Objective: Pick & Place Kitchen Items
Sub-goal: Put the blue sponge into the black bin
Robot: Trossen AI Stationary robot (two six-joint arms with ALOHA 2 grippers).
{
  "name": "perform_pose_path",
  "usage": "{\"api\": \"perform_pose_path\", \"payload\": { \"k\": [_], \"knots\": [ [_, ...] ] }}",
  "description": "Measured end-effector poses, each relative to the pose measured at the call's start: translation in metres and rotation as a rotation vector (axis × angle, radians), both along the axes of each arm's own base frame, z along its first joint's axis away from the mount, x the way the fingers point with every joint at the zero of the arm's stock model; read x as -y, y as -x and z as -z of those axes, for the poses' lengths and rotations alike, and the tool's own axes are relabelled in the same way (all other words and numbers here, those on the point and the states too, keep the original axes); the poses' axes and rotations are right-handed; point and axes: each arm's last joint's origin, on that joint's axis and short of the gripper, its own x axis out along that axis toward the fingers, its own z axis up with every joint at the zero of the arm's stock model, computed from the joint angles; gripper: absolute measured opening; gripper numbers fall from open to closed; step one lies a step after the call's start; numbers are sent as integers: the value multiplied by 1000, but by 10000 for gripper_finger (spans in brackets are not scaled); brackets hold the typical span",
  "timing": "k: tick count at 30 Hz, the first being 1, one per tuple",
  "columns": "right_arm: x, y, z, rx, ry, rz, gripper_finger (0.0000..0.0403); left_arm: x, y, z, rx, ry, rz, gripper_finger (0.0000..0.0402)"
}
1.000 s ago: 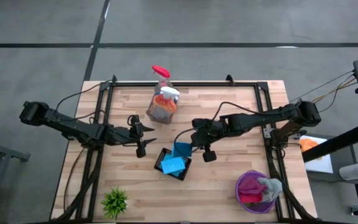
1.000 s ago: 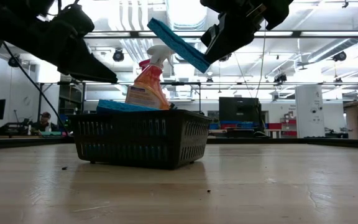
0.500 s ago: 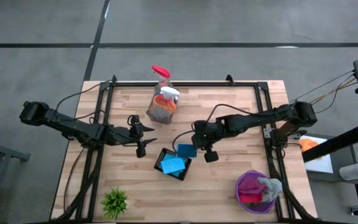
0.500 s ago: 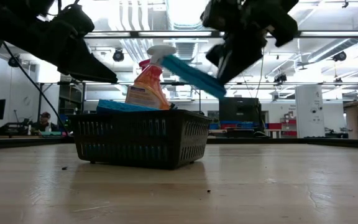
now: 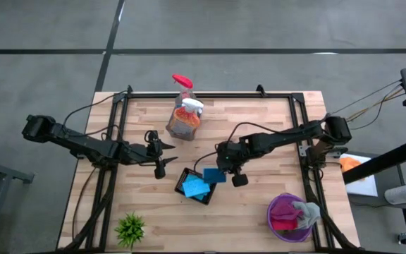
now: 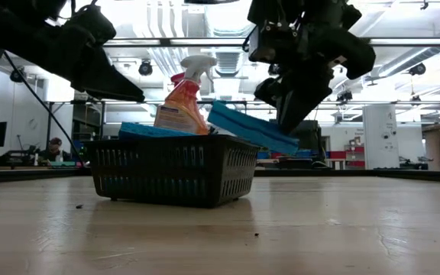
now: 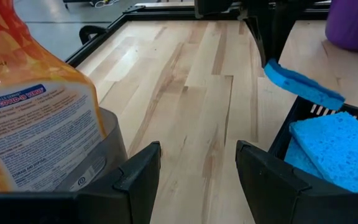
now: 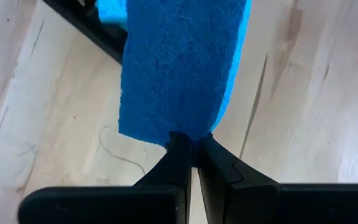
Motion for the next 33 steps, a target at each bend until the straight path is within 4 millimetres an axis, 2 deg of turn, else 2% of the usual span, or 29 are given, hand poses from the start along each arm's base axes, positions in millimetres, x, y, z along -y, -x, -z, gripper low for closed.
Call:
{"api": "perform_pose_path", "payload": {
  "k": [14,18,24,28,33],
  "knots": [
    [-15,-9,-5,131,62,-54,18,0,0,-1,5,-17,9,209],
    [-18,-13,-12,160,-29,-106,18,0,-1,-2,6,-56,28,209],
    [-22,-35,-28,212,-81,-118,18,0,-2,-5,23,-93,45,209],
    [-24,-56,-24,143,-107,-117,18,1,-2,-5,32,-85,42,210],
    [-25,-71,-3,-18,-79,-87,18,1,-2,-5,32,-83,41,210]
  ]
}}
